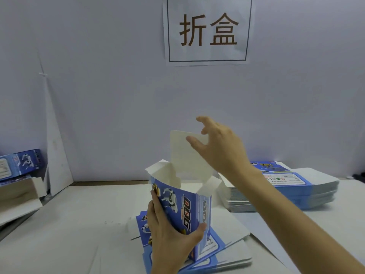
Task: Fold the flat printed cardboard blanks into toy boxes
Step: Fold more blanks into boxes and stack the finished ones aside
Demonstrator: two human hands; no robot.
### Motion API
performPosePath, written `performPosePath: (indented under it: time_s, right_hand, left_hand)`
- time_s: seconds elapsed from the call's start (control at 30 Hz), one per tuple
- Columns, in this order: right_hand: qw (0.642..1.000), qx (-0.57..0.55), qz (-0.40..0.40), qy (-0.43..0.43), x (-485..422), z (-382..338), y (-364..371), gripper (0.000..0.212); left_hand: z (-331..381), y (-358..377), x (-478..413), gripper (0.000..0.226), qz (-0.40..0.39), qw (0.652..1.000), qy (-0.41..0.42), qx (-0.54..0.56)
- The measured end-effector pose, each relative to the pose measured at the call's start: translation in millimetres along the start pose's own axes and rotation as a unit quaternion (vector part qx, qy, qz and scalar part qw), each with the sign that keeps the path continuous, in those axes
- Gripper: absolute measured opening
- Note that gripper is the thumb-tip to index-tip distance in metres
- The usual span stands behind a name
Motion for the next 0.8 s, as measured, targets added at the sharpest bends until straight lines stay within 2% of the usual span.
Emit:
performPosePath:
  time_s: [0.07, 0.13, 0.2, 0.23, 0.3, 0.37, 0.4, 0.43, 0.47, 0.5, 0.53, 0.57, 0.63, 0.7, 0.73, 0.8]
  right_hand:
    - [0.999, -0.015, -0.041, 0.01, -11.8, 10.3, 11.9, 0.031]
    - [0.987, -0.129, -0.078, 0.05, -15.8, 29.0, 27.9, 0.019]
    - [0.955, -0.246, -0.09, 0.14, -13.5, 56.5, 40.8, 0.018]
    - [0.927, -0.302, -0.097, 0.198, -7.7, 72.2, 50.6, 0.019]
    - [0.835, -0.407, -0.131, 0.346, 18.8, 100.1, 82.1, 0.023]
    - [0.699, -0.483, -0.218, 0.48, 65.1, 111.7, 129.0, 0.027]
    - [0.632, -0.514, -0.272, 0.513, 87.5, 107.0, 148.0, 0.032]
    - [0.58, -0.54, -0.313, 0.522, 103.5, 100.0, 160.6, 0.036]
    - [0.551, -0.557, -0.338, 0.521, 111.8, 93.7, 166.3, 0.037]
    - [0.547, -0.562, -0.341, 0.518, 112.6, 92.1, 166.4, 0.037]
    - [0.569, -0.55, -0.33, 0.514, 106.9, 93.9, 160.8, 0.036]
    - [0.615, -0.522, -0.306, 0.505, 96.5, 99.1, 151.4, 0.034]
    - [0.738, -0.456, -0.231, 0.44, 63.1, 104.6, 120.0, 0.026]
    - [0.845, -0.413, -0.152, 0.304, 26.5, 90.2, 78.8, 0.015]
    - [0.877, -0.402, -0.122, 0.234, 13.5, 79.1, 60.6, 0.011]
    - [0.914, -0.364, -0.103, 0.143, -0.2, 63.2, 40.9, 0.009]
  left_hand:
    - [-1.4, 1.6, 0.0, 0.126, -0.002, 1.0, 0.006, -0.006]
    - [-3.0, 2.4, 0.2, 0.125, 0.0, 1.0, 0.005, -0.014]
    - [-2.6, 3.5, 0.2, 0.124, -0.001, 1.0, 0.011, -0.025]
    - [-1.9, 4.2, 0.4, 0.124, -0.004, 0.999, 0.018, -0.032]
    - [-1.0, 5.1, 1.0, 0.127, -0.011, 0.999, 0.029, -0.031]
    - [-1.4, 4.5, 0.9, 0.132, -0.01, 0.999, 0.028, -0.017]
    - [-1.7, 3.8, 0.7, 0.134, -0.005, 1.0, 0.024, -0.015]
    - [-1.3, 3.3, 1.0, 0.133, 0.001, 1.0, 0.02, -0.016]
    - [-0.3, 2.3, 1.2, 0.13, 0.006, 1.0, 0.02, -0.018]
    - [0.3, 1.9, 1.4, 0.127, 0.009, 1.0, 0.021, -0.02]
    - [0.4, 2.0, 1.5, 0.125, 0.007, 0.999, 0.024, -0.022]
    - [-0.4, 2.7, 1.8, 0.124, 0.002, 0.999, 0.028, -0.024]
    - [-3.2, 3.4, 2.4, 0.123, -0.01, 0.999, 0.04, -0.026]
    - [-4.5, 2.6, 1.5, 0.128, -0.007, 0.998, 0.055, -0.018]
    - [-4.9, 2.5, 0.6, 0.128, -0.006, 0.999, 0.049, -0.019]
    - [-6.0, 4.0, -0.6, 0.123, -0.017, 0.999, 0.013, -0.042]
Point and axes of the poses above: each hand's wrist, its own x-axis away from the middle knuckle, its own y-axis out of the palm, z = x × y, the point moved 8 cm from there along -x, towards the middle knuckle, and after that the axes turned 5 degrees about -z, right-handed, at the moved point
